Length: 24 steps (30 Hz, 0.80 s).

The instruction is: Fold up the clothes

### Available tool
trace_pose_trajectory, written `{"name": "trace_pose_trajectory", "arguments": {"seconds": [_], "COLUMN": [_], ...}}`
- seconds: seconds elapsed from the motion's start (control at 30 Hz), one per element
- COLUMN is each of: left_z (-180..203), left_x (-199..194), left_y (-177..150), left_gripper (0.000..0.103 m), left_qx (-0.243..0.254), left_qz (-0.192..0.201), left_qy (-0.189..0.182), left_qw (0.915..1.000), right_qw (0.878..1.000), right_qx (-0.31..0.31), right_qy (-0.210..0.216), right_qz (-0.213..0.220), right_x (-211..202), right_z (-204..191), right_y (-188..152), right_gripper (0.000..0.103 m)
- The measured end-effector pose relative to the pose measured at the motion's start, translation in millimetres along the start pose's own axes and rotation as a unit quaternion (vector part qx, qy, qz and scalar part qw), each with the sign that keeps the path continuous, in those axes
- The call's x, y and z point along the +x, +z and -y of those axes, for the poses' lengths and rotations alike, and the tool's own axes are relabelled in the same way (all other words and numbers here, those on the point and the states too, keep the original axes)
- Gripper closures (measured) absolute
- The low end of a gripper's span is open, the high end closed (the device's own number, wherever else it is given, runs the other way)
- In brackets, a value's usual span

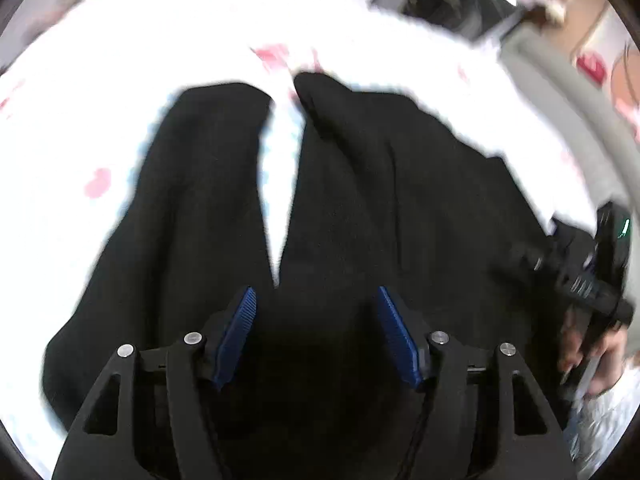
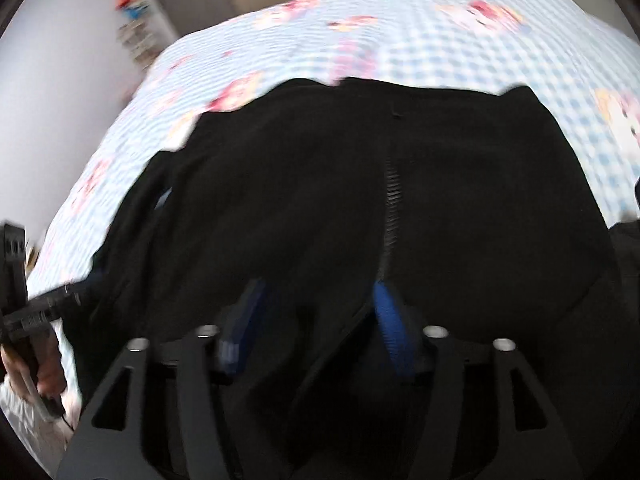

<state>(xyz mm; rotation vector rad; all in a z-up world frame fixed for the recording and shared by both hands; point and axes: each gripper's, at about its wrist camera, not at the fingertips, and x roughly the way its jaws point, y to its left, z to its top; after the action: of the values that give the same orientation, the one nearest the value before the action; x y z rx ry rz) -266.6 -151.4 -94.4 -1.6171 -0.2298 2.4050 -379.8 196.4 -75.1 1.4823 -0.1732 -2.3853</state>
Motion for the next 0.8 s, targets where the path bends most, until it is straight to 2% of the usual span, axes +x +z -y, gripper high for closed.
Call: {"name": "trace_pose_trajectory", "arguments": {"seconds": [0.03,0.07,0.17,0.2,0.23,0.27,0.3,0.33,0.37,0.4,0.43,0.5,0.53,0.57,0.6,0.63,0.67,0.73,0.77,0.8], "left_z": [1.3,-3.0,-34.0,-34.0,-33.0,-28.5,-26.5,-24.9,-23.3,-21.7,-20.1,-16.9,-15.3,-13.7,-12.1,-10.5,-8.9,-5.7,-11.2,-20.6], "left_x": [15.4,21.2,4.5,-5.5,-15.8,-22.8,-17.2,-9.9,-2.6,4.7,12.0,26.6,33.9,41.2,48.5,55.8,63.1,77.8,74.1,78.4], "left_y": [1.1,1.7,13.7,22.1,31.0,41.5,51.4,61.1,70.8,80.5,90.1,109.5,119.2,128.9,138.6,148.3,158.0,177.4,180.4,182.2], "left_gripper": [0.068,0.069,0.070,0.075,0.075,0.075,0.069,0.060,0.054,0.042,0.040,0.040,0.059,0.083,0.090,0.090,0.090,0.090,0.090,0.086], "left_qx": [0.013,0.011,-0.086,-0.083,-0.077,-0.062,-0.057,-0.054,-0.052,-0.049,-0.046,-0.041,-0.038,-0.035,-0.033,-0.030,-0.027,-0.022,-0.031,-0.049], "left_qz": [-0.019,-0.022,-0.001,0.019,0.040,0.053,0.053,0.052,0.050,0.048,0.046,0.043,0.041,0.039,0.037,0.035,0.033,0.030,0.040,0.032], "left_qy": [0.050,0.074,0.055,0.070,0.088,0.080,0.075,0.071,0.067,0.063,0.059,0.051,0.047,0.044,0.040,0.036,0.032,0.024,0.031,0.030], "left_qw": [0.9985,0.9969,0.9948,0.9939,0.9924,0.9935,0.9941,0.9947,0.9952,0.9957,0.9961,0.9969,0.9973,0.9977,0.9980,0.9983,0.9986,0.9990,0.9982,0.9979], "right_qw": [1.000,1.000,0.999,0.999,0.998,0.998,0.999,0.999,0.999,0.999,1.000,1.000,0.999,0.999,0.999,0.999,0.999,0.997,0.997,0.996], "right_qx": [0.002,-0.003,-0.041,-0.044,-0.043,-0.035,-0.026,-0.017,-0.011,-0.009,-0.005,0.008,0.021,0.023,0.011,-0.007,-0.030,-0.054,-0.056,-0.057], "right_qy": [0.001,-0.002,-0.025,-0.029,-0.031,-0.023,-0.010,0.003,0.008,0.003,-0.003,-0.011,0.001,0.016,0.027,0.030,0.023,0.026,0.023,0.021], "right_qz": [-0.020,-0.028,-0.008,0.008,0.024,0.036,0.042,0.048,0.047,0.038,0.023,-0.021,-0.031,-0.029,-0.022,-0.011,0.006,0.040,0.052,0.058], "right_x": [12.5,21.3,31.7,28.4,24.1,19.3,15.2,11.1,10.5,14.1,22.2,47.1,54.8,56.2,53.8,49.1,41.9,26.2,21.8,21.1], "right_z": [2.7,2.4,-8.1,-9.6,-9.9,-8.2,-5.7,-3.2,-0.9,1.2,4.4,13.1,16.9,16.0,10.7,4.4,-2.9,-12.8,-15.0,-17.0], "right_y": [5.0,9.7,25.1,34.3,43.1,50.2,55.6,61.1,64.9,66.7,67.6,67.1,67.0,69.3,73.6,78.0,82.4,91.8,95.0,97.6], "right_gripper": [0.046,0.056,0.070,0.072,0.074,0.074,0.073,0.069,0.051,0.039,0.025,0.026,0.033,0.053,0.067,0.082,0.093,0.094,0.094,0.094]}}
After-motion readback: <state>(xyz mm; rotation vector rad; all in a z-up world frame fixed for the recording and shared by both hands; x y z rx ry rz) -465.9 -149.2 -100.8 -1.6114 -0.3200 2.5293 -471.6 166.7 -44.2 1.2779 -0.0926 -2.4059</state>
